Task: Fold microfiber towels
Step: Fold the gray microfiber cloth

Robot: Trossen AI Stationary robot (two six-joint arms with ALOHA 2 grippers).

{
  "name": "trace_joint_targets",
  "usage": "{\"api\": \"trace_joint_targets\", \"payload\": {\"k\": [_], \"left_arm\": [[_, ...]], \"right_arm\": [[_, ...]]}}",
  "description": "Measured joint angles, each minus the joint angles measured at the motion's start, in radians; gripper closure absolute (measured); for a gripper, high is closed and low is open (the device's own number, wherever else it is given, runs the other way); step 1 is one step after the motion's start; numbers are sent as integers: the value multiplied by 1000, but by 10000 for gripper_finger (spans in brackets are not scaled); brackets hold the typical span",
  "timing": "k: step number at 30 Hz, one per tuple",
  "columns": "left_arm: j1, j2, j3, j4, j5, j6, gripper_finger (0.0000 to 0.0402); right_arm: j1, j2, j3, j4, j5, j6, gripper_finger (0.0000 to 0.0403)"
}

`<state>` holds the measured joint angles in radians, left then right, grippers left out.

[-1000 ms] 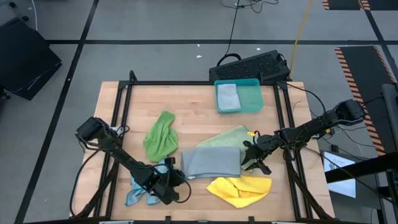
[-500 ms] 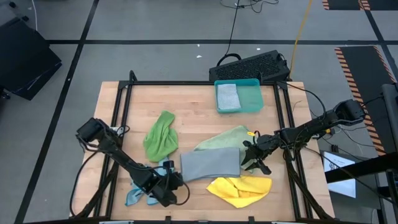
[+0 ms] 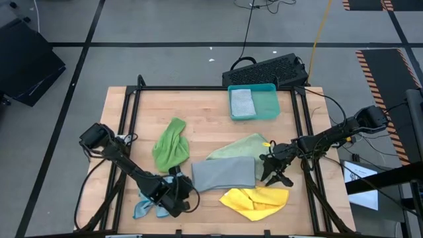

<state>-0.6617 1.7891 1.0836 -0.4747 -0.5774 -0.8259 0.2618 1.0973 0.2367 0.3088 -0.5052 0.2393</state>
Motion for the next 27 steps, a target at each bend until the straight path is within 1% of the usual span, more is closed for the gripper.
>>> {"api": "trace_joint_targets", "payload": {"k": [2, 4, 5, 7, 9, 11, 15, 18, 21, 24, 27], "left_arm": [[17, -6, 0, -1, -69, 30, 282], [43, -7, 0, 0, -133, 53, 292], [62, -6, 0, 0, -139, 67, 298], [109, 7, -3, 10, -99, 100, 312], [151, 11, -22, 4, -55, 127, 329], [183, 11, -47, 35, -20, 144, 348], [226, 11, -105, 83, 34, 178, 386], [247, 10, -140, 163, 66, 211, 397], [262, 11, -169, 198, 81, 224, 385], [276, 10, -177, 212, 80, 231, 377], [286, 11, -192, 208, 81, 230, 380]], "right_arm": [[0, 0, 0, 15, 17, 6, 271], [3, 0, 0, 72, 91, 9, 271], [6, 0, 0, 112, 150, 14, 271], [20, 0, 0, 192, 268, 25, 271], [48, 9, 0, 272, 355, 30, 271], [82, 29, 0, 323, 450, 34, 272], [137, 124, 1, 424, 610, 52, 288], [152, 230, 21, 507, 639, 72, 310], [153, 343, 67, 556, 636, 74, 338], [153, 441, 122, 559, 631, 45, 366], [151, 523, 159, 558, 609, 16, 392]]}}
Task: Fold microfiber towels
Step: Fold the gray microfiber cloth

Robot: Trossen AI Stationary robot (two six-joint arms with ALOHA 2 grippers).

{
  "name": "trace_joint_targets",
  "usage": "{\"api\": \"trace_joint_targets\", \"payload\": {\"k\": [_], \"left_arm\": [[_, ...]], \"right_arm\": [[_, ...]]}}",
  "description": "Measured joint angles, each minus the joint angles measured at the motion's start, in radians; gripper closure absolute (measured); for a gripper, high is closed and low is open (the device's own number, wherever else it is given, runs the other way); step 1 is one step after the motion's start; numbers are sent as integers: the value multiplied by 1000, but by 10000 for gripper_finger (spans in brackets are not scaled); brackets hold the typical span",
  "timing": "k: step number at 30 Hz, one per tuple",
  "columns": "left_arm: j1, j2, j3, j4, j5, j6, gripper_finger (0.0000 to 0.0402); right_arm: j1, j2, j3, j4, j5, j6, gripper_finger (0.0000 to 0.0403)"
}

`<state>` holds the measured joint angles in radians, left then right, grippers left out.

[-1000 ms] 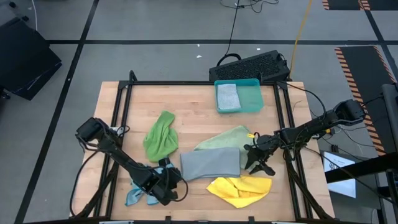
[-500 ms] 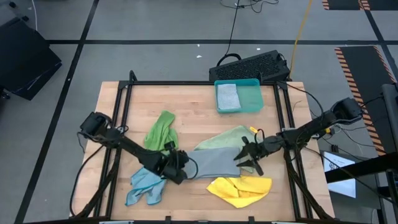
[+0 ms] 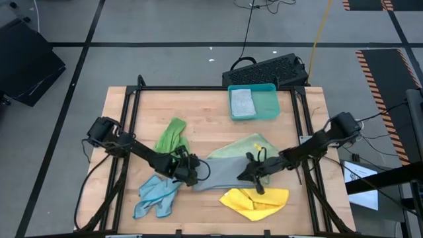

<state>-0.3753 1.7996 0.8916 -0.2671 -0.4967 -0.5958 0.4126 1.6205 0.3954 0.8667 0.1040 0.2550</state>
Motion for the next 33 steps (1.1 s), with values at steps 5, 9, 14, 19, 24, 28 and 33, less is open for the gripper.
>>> {"api": "trace_joint_targets", "payload": {"k": [5, 9, 14, 19, 24, 28, 33], "left_arm": [[18, -3, -33, 11, -10, -1, 397], [38, -5, -51, 19, -23, -5, 391], [49, -18, -46, 8, -13, 63, 380], [55, -105, -36, -3, 2, 104, 395], [54, -200, -35, 5, -10, 104, 388], [58, -224, -35, 7, -19, 97, 354], [107, -196, -35, 7, 111, 185, 285]], "right_arm": [[-6, 83, 15, -5, 0, 28, 398], [-2, 120, 15, -5, -2, 65, 400], [8, 122, 15, 1, -2, 74, 401], [8, 52, 15, -6, -5, 31, 402], [7, -74, 15, -97, -1, -41, 400], [-5, -188, 15, -244, 4, -86, 396], [-8, -295, 14, -414, 3, -120, 393]]}}
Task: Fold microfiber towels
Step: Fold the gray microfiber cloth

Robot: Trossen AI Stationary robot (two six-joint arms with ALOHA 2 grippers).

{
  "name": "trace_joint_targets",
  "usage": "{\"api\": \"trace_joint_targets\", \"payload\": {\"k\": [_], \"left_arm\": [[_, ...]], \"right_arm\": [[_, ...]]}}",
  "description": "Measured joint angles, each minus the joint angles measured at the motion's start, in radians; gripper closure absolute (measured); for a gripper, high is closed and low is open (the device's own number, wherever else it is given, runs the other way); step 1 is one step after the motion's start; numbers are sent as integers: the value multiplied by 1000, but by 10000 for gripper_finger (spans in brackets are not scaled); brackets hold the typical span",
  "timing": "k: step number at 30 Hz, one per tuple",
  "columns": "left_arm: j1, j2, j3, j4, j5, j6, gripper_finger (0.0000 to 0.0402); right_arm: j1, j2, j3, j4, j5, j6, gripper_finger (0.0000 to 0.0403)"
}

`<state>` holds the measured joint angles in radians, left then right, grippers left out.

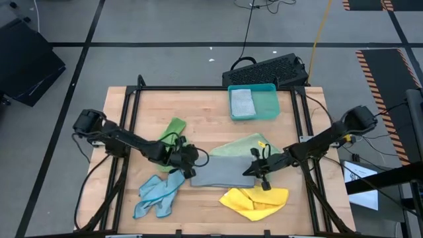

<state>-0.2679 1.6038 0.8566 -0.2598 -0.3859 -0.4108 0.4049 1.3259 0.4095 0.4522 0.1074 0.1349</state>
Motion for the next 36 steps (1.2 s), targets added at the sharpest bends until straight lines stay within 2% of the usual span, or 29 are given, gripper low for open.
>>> {"api": "trace_joint_targets", "payload": {"k": [6, 10, 17, 20, 23, 24, 33, 36], "left_arm": [[77, 30, 0, 1, 142, 117, 203], [139, 65, 1, 11, 271, 167, 197], [162, 157, 5, 35, 363, 194, 250], [146, 166, 6, 39, 366, 184, 305], [134, 152, 5, 39, 374, 161, 376], [131, 143, 5, 38, 375, 149, 388], [75, 22, 0, -4, 288, 136, 395], [54, -2, -1, -1, 269, 131, 397]], "right_arm": [[0, -46, 0, -94, -3, -2, 394], [0, -45, 0, -99, -3, -15, 394], [0, -45, 0, -99, -3, -50, 394], [-5, -44, 0, -86, 12, -52, 394], [-22, -44, 0, -41, 76, -15, 394], [-29, -44, 0, -24, 90, -7, 394], [-112, 38, 1, 228, 98, 51, 394], [-154, 110, 45, 263, 41, 66, 391]]}}
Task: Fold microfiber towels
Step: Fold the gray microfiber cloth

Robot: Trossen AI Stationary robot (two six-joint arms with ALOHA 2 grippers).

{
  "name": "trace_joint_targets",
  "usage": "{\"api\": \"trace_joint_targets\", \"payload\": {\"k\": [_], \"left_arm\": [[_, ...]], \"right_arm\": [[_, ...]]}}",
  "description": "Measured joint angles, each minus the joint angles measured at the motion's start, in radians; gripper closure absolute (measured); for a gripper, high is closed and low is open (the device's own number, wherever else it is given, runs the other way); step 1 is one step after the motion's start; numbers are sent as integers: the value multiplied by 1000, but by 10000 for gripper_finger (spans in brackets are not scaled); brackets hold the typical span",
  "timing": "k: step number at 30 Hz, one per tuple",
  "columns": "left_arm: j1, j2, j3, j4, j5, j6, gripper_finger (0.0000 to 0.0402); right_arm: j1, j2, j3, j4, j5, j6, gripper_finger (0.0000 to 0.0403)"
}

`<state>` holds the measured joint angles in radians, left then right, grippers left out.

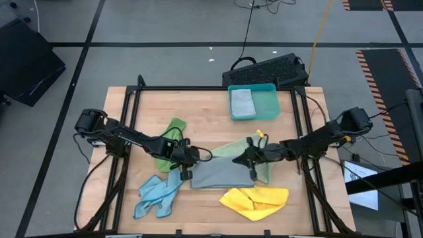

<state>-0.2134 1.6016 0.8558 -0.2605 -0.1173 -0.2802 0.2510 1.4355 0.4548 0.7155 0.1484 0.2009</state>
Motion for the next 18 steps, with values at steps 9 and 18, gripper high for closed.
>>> {"api": "trace_joint_targets", "payload": {"k": [9, 18], "left_arm": [[-18, -25, 1, -7, -20, -34, 398], [-34, -47, 3, -17, -14, -70, 398]], "right_arm": [[-101, 271, 303, -15, -156, -71, 279], [-176, 432, 472, -24, -314, -60, 198]]}}
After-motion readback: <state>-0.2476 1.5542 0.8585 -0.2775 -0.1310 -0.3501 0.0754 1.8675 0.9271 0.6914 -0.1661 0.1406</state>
